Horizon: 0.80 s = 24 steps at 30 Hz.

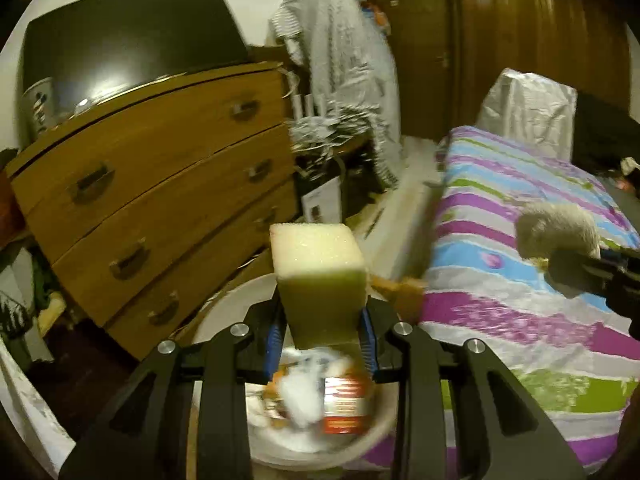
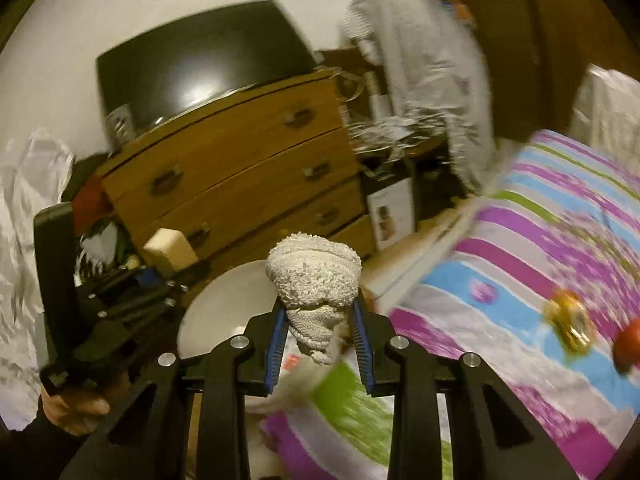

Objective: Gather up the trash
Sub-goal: 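Carry the beige sponge and beige cloth over the white bucket with both tools, then open both tools to drop the sponge and cloth into the bucket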

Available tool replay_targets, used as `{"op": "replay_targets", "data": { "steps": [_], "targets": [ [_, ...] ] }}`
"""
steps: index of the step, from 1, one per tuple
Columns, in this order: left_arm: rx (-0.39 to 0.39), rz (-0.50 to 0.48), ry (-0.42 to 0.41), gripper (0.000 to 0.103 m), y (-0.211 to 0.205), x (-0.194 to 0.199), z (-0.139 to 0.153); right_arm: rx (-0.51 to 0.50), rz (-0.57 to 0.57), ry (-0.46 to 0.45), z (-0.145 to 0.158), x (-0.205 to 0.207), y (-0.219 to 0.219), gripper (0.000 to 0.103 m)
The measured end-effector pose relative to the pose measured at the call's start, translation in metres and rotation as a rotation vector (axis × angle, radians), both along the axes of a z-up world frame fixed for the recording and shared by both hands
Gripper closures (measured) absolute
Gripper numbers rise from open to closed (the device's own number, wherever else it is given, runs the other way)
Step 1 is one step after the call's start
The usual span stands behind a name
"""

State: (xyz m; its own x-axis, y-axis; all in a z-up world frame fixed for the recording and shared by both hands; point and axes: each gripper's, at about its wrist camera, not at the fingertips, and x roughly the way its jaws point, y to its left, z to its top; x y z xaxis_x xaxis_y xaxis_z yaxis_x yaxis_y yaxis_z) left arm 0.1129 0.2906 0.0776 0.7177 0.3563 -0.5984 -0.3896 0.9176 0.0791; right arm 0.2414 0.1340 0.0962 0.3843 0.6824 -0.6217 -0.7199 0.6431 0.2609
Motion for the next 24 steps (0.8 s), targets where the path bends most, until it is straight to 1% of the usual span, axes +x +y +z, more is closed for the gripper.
{"op": "replay_targets", "data": {
  "steps": [4,8,10,15,19,24],
  "targets": [
    [-0.016,0.045,0.03,0.073,0.034,-0.004,-0.011,-0.063,0.062,0.016,0.001,-0.004,0.06,0.071],
    [-0.044,0.067,0.064,0.073,0.06,-0.006,-0.027,-0.142,0.098,0.041,-0.015,-0.003,0.108,0.071],
    [-0.058,0.067,0.08,0.073,0.068,-0.008,-0.035,-0.156,0.11,0.064,-0.026,-0.002,0.125,0.071],
    [-0.076,0.067,0.111,0.073,0.079,-0.007,-0.052,-0.185,0.135,0.096,-0.046,-0.008,0.149,0.071],
    [-0.089,0.066,0.119,0.073,0.083,-0.007,-0.059,-0.208,0.148,0.098,-0.057,-0.013,0.154,0.071],
    [-0.097,0.064,0.124,0.073,0.084,-0.007,-0.064,-0.223,0.147,0.1,-0.063,-0.013,0.157,0.071]
  ]
}}
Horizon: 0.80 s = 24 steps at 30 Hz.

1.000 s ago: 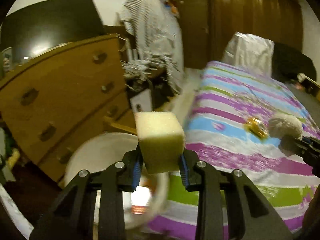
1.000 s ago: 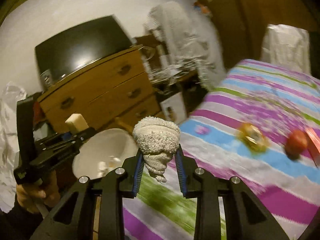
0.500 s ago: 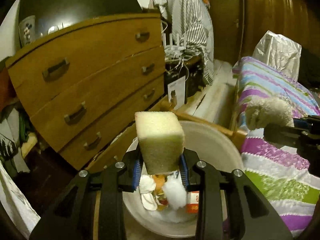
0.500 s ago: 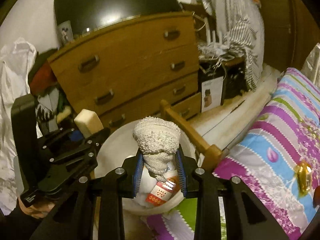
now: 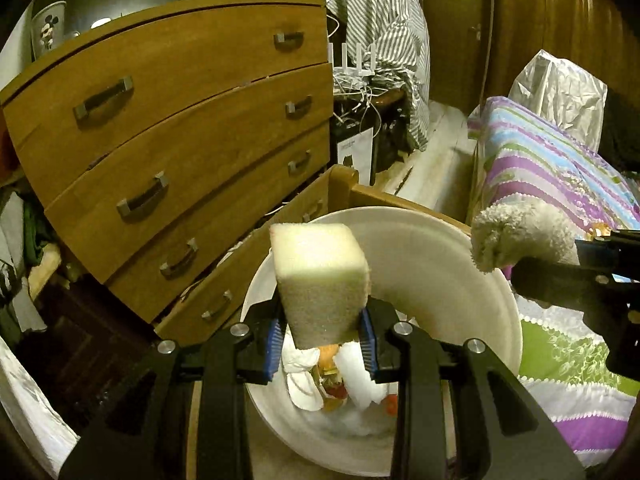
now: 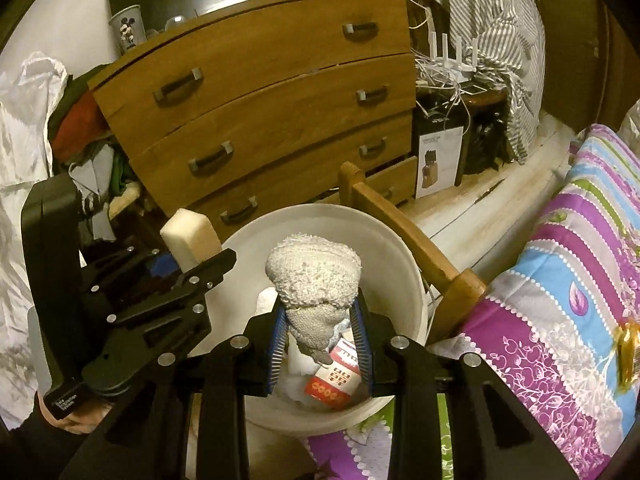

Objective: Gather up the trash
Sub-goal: 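Open both tools to drop the sponge and cloth into the bucket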

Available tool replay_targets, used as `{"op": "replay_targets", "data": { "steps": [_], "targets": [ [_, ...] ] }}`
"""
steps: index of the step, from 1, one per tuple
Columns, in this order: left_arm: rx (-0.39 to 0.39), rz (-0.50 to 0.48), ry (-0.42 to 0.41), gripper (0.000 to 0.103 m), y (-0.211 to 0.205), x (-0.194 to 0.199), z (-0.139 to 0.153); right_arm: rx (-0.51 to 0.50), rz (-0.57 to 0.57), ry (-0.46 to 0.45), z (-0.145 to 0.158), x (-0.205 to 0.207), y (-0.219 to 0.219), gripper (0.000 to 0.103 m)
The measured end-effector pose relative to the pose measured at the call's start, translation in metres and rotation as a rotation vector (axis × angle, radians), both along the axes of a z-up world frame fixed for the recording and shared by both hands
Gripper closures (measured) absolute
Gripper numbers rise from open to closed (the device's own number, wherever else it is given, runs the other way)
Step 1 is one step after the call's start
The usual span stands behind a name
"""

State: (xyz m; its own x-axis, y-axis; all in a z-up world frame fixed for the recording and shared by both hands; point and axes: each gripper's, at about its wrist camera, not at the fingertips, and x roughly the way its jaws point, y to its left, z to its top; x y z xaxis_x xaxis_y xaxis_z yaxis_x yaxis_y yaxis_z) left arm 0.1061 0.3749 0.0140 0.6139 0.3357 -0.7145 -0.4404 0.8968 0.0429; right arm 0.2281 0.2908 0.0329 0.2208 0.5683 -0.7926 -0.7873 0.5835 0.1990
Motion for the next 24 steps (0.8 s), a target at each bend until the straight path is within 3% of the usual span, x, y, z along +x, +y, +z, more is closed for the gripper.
{"op": "replay_targets", "data": {
  "steps": [14,16,18,19,24],
  "targets": [
    [-0.007,-0.011,-0.004,0.073,0.0,0.006,0.0,0.007,0.003,-0.009,0.001,0.007,0.0,0.07],
    [-0.015,-0.01,0.0,0.072,0.002,0.008,-0.002,0.003,0.022,-0.013,-0.001,0.007,0.004,0.055],
    [-0.022,-0.011,0.028,0.054,0.002,0.011,-0.007,0.0,0.013,-0.025,-0.002,0.007,0.003,0.046],
    [-0.023,-0.014,0.031,0.037,0.002,0.011,-0.009,0.001,0.011,-0.026,-0.003,0.008,0.003,0.046],
    [0.006,-0.026,0.037,0.033,-0.005,0.012,-0.013,-0.009,-0.003,-0.026,-0.009,0.012,-0.001,0.046]
  ]
}}
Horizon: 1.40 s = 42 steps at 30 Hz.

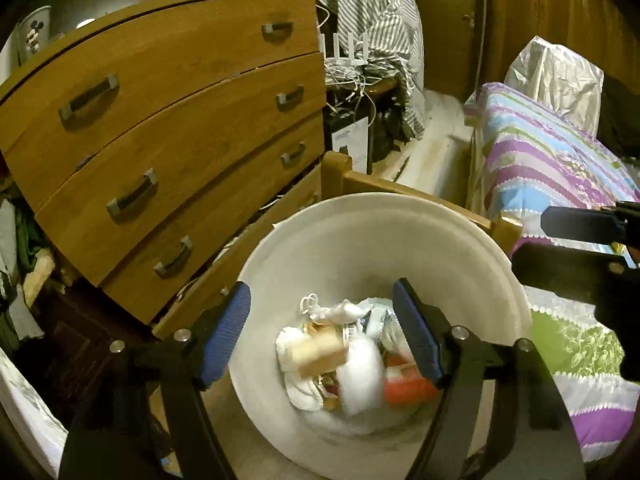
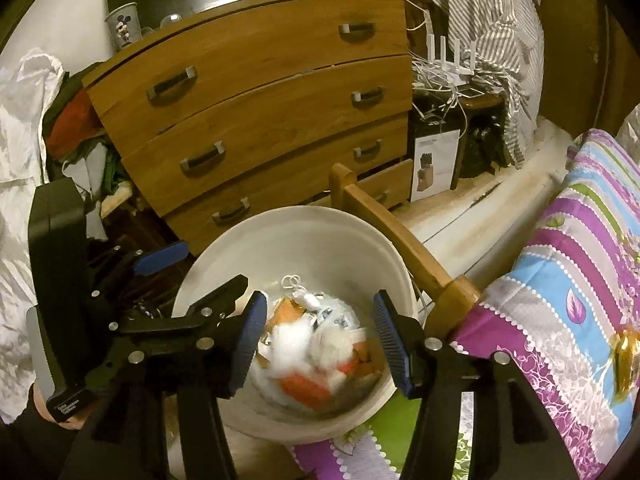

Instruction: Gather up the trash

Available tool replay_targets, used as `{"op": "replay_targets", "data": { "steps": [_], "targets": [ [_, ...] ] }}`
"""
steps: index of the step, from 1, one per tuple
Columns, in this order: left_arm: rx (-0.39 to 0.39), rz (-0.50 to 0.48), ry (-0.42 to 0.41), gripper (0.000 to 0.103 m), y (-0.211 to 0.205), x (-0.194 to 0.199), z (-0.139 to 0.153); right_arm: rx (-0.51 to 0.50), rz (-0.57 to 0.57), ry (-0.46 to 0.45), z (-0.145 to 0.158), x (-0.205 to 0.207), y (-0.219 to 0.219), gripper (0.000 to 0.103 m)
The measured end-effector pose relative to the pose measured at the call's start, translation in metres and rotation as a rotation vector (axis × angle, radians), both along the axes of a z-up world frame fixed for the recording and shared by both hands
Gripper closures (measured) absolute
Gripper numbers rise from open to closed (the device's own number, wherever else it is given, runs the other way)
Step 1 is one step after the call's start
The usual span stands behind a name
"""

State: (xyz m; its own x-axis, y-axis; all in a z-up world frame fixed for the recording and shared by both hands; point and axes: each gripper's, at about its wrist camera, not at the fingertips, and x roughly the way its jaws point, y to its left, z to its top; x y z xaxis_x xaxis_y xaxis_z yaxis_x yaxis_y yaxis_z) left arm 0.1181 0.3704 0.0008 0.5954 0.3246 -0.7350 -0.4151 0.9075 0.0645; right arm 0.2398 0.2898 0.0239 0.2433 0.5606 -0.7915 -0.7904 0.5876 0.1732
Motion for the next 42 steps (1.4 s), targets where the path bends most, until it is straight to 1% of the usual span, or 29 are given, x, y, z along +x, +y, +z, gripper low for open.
{"op": "replay_targets", "data": {
  "steps": [4,11,12,13,14,15,18,20,22,24,26,28,32,33,35,38,42],
  "targets": [
    [0.0,0.004,-0.004,0.033,0.001,0.0,0.0,-0.008,0.001,-0.013,-0.001,-0.002,0.001,0.046],
    [0.027,0.019,-0.007,0.033,-0.002,-0.005,0.002,-0.01,-0.009,-0.035,0.002,-0.004,-0.006,0.045],
    [0.031,0.024,-0.009,0.033,-0.003,-0.006,0.003,-0.009,-0.019,-0.043,0.003,-0.004,-0.009,0.041],
    [0.033,0.029,-0.012,0.031,-0.002,-0.008,0.004,-0.009,-0.027,-0.052,0.004,-0.005,-0.011,0.034],
    [0.038,0.037,-0.016,0.027,-0.002,-0.01,0.006,-0.006,-0.035,-0.064,0.005,-0.006,-0.013,0.029],
    [0.044,0.042,-0.021,0.025,-0.002,-0.011,0.007,0.0,-0.045,-0.08,0.007,-0.008,-0.016,0.022],
    [0.079,0.049,-0.049,0.017,-0.007,-0.019,0.013,0.016,-0.078,-0.129,0.013,-0.014,-0.028,0.012],
    [0.088,0.044,-0.07,0.009,-0.009,-0.024,0.017,0.04,-0.11,-0.168,0.018,-0.017,-0.039,0.005],
    [0.105,0.044,-0.088,0.006,-0.014,-0.03,0.02,0.086,-0.154,-0.213,0.023,-0.02,-0.053,0.005],
    [0.125,0.041,-0.09,0.006,-0.017,-0.033,0.022,0.116,-0.192,-0.229,0.026,-0.021,-0.066,0.005],
    [0.134,0.041,-0.083,0.006,-0.019,-0.034,0.021,0.133,-0.208,-0.197,0.027,-0.018,-0.077,0.005],
    [0.131,0.046,-0.078,0.006,-0.02,-0.036,0.02,0.128,-0.233,-0.192,0.029,-0.017,-0.086,0.005],
    [0.184,0.125,-0.138,0.006,-0.025,-0.049,0.024,0.121,-0.278,-0.286,0.039,-0.027,-0.104,0.005],
    [0.18,0.138,-0.142,0.006,-0.025,-0.051,0.025,0.12,-0.285,-0.302,0.041,-0.029,-0.108,0.005],
    [0.156,0.129,-0.16,0.006,-0.024,-0.055,0.028,0.13,-0.294,-0.32,0.044,-0.034,-0.113,0.005],
    [0.168,0.122,-0.193,0.006,-0.029,-0.059,0.032,0.136,-0.303,-0.333,0.046,-0.043,-0.123,0.005],
    [0.156,0.082,-0.184,0.006,-0.037,-0.057,0.033,0.125,-0.316,-0.349,0.044,-0.057,-0.133,0.005]
  ]
}}
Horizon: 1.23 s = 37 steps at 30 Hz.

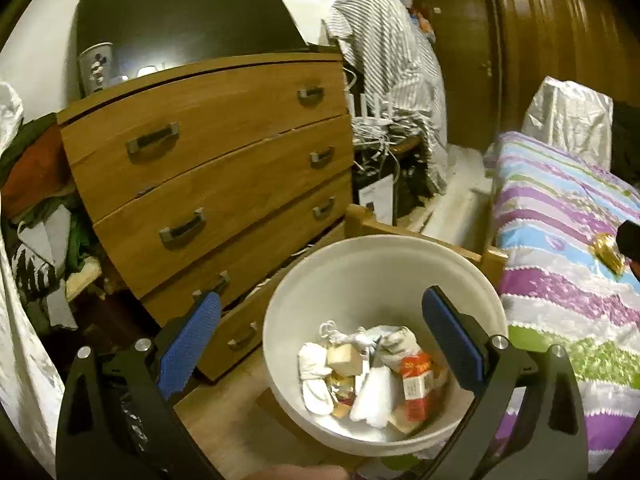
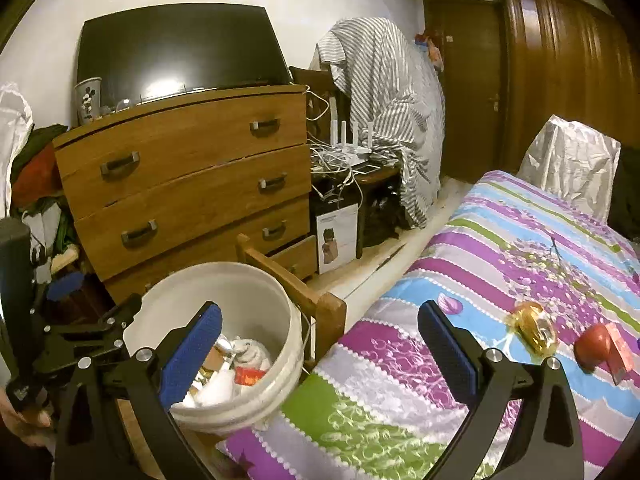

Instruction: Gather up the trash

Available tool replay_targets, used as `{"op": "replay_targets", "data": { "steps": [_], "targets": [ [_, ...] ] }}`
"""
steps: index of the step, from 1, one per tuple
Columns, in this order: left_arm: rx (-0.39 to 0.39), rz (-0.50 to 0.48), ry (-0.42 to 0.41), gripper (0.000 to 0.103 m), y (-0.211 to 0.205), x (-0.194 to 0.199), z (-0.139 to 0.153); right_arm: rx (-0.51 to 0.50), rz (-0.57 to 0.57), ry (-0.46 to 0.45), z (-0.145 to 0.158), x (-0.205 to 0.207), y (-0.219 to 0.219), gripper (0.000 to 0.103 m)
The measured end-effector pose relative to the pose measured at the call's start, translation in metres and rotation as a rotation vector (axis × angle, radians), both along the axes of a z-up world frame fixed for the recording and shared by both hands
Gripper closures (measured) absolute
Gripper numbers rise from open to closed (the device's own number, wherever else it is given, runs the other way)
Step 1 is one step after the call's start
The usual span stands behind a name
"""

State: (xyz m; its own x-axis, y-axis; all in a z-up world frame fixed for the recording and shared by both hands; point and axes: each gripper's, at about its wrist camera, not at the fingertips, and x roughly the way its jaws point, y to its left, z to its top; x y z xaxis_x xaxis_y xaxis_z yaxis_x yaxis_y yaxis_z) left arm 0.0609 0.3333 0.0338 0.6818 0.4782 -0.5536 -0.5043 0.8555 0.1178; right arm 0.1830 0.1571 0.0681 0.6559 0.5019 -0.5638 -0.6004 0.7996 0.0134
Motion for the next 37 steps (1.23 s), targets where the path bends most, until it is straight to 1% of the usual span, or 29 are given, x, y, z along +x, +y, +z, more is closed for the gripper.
{"op": "replay_targets", "data": {
  "steps": [5,9,16,18,20,27,29,31,37],
  "targets": [
    [0.0,-0.023,0.012,0.006,-0.01,-0.001,-0.002,-0.035,0.001,-0.011,-0.006,-0.014,-0.004,0.005],
    [-0.001,-0.032,0.027,0.006,-0.013,-0.002,-0.004,-0.041,0.023,0.011,-0.012,-0.02,-0.001,0.005],
    [-0.047,-0.035,0.064,0.006,-0.009,-0.002,-0.01,-0.021,0.095,0.058,-0.016,-0.024,0.005,0.005],
    [-0.065,-0.029,0.045,0.006,-0.006,-0.004,-0.011,-0.02,0.106,0.076,-0.02,-0.024,0.006,0.005],
    [-0.062,-0.01,0.017,0.006,-0.006,-0.007,-0.011,-0.016,0.109,0.087,-0.022,-0.024,0.007,0.005],
    [-0.047,0.007,0.015,0.006,-0.006,-0.007,-0.011,-0.016,0.11,0.098,-0.027,-0.023,0.007,0.005],
    [-0.056,0.005,0.024,0.006,-0.004,-0.006,-0.013,-0.017,0.113,0.097,-0.029,-0.024,0.008,0.005],
    [-0.053,0.032,0.047,0.006,-0.003,-0.005,-0.014,-0.021,0.112,0.095,-0.03,-0.025,0.01,0.005],
    [0.007,0.009,0.069,0.006,-0.016,-0.004,-0.013,-0.019,0.105,0.096,-0.031,-0.026,0.01,0.005]
  ]
}}
